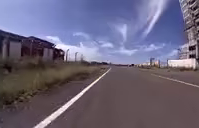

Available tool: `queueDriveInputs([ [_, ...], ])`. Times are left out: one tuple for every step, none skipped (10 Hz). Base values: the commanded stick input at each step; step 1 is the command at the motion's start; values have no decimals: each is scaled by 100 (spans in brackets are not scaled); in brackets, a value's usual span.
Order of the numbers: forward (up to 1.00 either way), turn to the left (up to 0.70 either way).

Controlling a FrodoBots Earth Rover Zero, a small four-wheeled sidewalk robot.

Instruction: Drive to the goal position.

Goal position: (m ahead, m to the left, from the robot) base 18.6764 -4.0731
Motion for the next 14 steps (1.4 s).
queueDriveInputs([
  [100,0],
  [100,0],
  [100,0],
  [100,0],
  [100,0],
  [100,0],
  [100,0],
  [100,0],
  [100,0],
  [100,0],
  [100,0],
  [100,0],
  [100,-2],
  [100,-20],
])
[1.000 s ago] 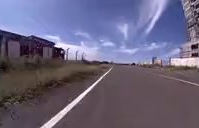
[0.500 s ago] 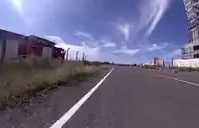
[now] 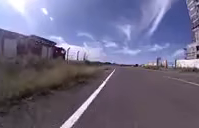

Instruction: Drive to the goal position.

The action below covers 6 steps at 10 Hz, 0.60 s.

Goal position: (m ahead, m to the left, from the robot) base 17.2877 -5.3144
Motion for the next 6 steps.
queueDriveInputs([
  [100,-34],
  [100,-34],
  [100,-34],
  [100,-34],
  [100,-35],
  [100,-34],
])
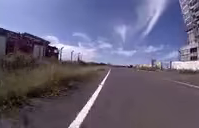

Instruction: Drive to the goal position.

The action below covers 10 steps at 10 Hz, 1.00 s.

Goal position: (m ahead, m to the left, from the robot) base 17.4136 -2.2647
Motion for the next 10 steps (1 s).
queueDriveInputs([
  [100,-31],
  [100,-23],
  [100,0],
  [100,0],
  [100,0],
  [100,0],
  [100,0],
  [100,0],
  [100,0],
  [100,0],
])
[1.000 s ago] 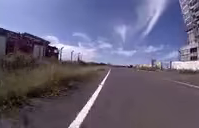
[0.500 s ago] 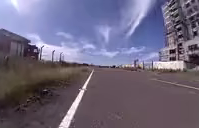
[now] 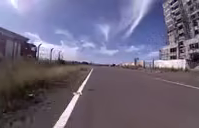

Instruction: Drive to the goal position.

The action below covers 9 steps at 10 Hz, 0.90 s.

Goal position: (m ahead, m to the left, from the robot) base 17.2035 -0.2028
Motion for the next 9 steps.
queueDriveInputs([
  [100,0],
  [100,0],
  [100,0],
  [100,0],
  [100,0],
  [100,0],
  [100,0],
  [100,0],
  [100,0],
])
